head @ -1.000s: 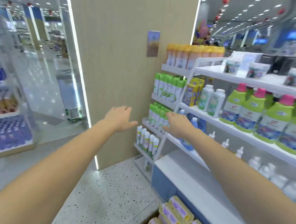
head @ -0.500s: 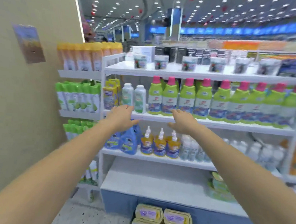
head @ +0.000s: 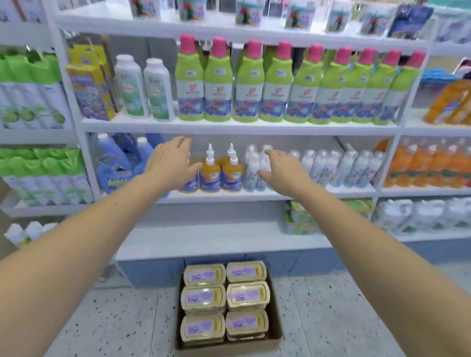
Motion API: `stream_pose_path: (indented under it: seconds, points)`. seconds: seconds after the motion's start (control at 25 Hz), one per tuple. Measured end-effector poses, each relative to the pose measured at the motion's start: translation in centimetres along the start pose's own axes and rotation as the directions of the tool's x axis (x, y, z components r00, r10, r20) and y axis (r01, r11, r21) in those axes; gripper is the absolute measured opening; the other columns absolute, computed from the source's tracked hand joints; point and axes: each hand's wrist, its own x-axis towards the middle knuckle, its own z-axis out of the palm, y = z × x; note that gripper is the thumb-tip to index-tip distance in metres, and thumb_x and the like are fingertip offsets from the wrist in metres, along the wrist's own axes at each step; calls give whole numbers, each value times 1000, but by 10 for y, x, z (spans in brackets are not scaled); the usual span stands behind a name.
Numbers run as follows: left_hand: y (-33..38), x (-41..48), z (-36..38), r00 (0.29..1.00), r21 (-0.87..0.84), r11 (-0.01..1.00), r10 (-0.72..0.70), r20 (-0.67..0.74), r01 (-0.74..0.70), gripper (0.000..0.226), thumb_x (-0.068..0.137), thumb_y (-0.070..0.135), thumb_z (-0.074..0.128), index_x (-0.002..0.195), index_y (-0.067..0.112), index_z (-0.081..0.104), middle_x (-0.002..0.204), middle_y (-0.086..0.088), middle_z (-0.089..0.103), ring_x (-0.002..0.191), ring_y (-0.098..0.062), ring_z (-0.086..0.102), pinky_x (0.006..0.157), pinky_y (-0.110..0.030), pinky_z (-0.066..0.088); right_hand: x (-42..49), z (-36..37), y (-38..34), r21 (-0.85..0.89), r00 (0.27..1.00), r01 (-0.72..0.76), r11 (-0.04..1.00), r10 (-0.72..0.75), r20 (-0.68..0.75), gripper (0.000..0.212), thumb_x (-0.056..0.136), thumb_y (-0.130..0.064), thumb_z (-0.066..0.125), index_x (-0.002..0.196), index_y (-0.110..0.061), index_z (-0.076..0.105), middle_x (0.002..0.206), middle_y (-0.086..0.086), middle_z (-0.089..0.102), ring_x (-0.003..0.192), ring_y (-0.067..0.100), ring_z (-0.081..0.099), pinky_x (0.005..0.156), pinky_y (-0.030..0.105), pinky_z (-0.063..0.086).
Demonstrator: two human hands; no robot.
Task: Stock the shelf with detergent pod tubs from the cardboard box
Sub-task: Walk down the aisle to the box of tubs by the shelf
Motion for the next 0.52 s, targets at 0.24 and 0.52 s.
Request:
stream_pose_path:
  seconds: [0.24,0.52]
  points:
    - [-12,-8,135,977,-39,994,-91,193,100,60,90,38,48,138,3,35,143,-18,41,131,-33,39,105,-41,27,-4,128,47,53,977,-78,996,66,202,62,94,-34,45,143,-1,25,146,20,38,131,36,39,105,42,33]
    - [-42,-45,282,901,-54,963,-226,370,264,63,91,40,45,140,2,33,145,-18,41,132,-32,39,105,-40,28,-13,272,105,138,909,-201,970,132,395,61,95,-35,44,143,-3,25,148,17,37,133,33,37,106,41,33]
